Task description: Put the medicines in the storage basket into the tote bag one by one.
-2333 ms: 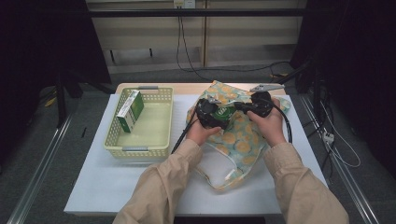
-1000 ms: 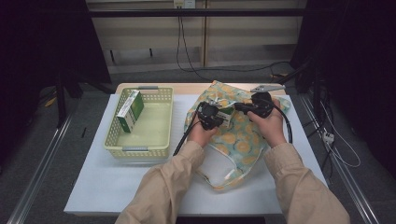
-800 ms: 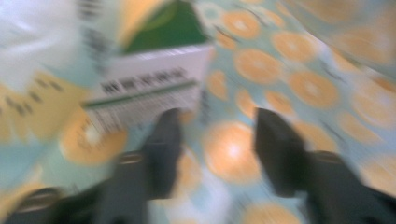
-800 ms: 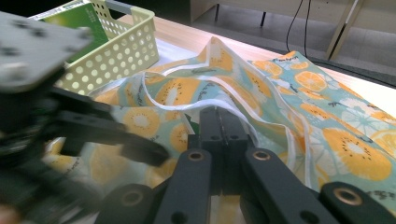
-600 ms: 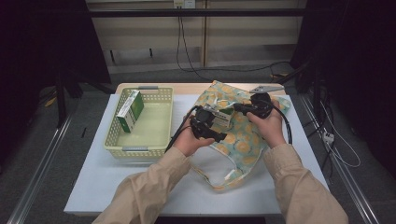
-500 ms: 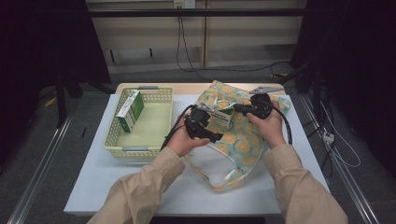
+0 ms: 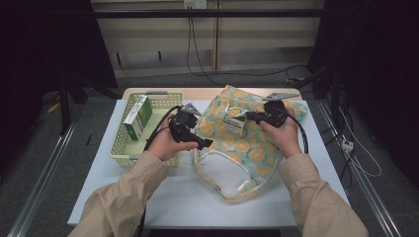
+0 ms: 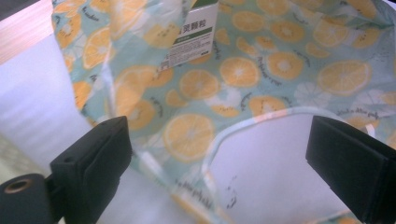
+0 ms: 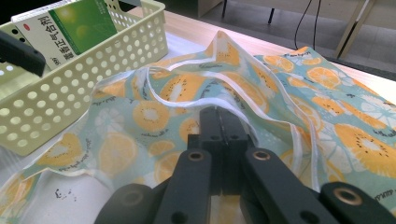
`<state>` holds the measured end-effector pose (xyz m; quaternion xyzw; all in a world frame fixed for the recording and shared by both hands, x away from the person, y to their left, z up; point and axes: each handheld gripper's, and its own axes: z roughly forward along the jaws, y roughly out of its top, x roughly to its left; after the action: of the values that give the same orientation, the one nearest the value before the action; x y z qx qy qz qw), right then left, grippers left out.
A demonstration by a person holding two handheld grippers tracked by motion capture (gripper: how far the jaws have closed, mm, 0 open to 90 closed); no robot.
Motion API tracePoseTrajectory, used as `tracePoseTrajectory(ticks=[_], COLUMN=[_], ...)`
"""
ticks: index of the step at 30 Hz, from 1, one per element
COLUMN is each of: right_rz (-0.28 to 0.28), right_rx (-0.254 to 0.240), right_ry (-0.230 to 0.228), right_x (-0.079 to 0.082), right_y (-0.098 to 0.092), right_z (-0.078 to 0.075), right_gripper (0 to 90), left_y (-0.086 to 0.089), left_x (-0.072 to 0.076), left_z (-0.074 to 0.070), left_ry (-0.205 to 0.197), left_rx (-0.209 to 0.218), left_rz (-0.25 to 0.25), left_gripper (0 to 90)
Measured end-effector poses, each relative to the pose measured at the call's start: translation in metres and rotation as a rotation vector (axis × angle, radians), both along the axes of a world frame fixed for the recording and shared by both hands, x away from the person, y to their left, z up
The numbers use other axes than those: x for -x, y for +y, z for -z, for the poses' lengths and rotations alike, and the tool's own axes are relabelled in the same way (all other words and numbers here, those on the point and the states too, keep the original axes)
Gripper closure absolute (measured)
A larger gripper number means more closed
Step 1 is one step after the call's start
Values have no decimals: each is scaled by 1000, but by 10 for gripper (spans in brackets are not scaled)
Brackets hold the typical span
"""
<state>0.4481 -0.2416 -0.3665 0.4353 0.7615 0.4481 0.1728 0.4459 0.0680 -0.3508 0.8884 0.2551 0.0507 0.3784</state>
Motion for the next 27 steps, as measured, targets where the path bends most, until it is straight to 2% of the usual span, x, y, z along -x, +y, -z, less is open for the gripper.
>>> tracePoseTrajectory(ticks=[6, 10, 19, 27], right_rz=[-6, -6, -8, -4], right_rx=[3, 0, -2, -13], right_ry=[2, 1, 1, 1], right_x=[1, 1, 2, 1], right_y=[1, 1, 0, -1], right_z=[2, 1, 2, 2], right_gripper=[900, 900, 900, 900], left_y=[25, 41, 71, 91], left_x=[-10, -18, -32, -41], left_z=[-6, -9, -10, -16], left_ry=[-7, -15, -7, -29], left_rx=[13, -23, -36, -79], left_rz=[-58, -77, -132, -177], left_gripper=[69, 82, 107, 121])
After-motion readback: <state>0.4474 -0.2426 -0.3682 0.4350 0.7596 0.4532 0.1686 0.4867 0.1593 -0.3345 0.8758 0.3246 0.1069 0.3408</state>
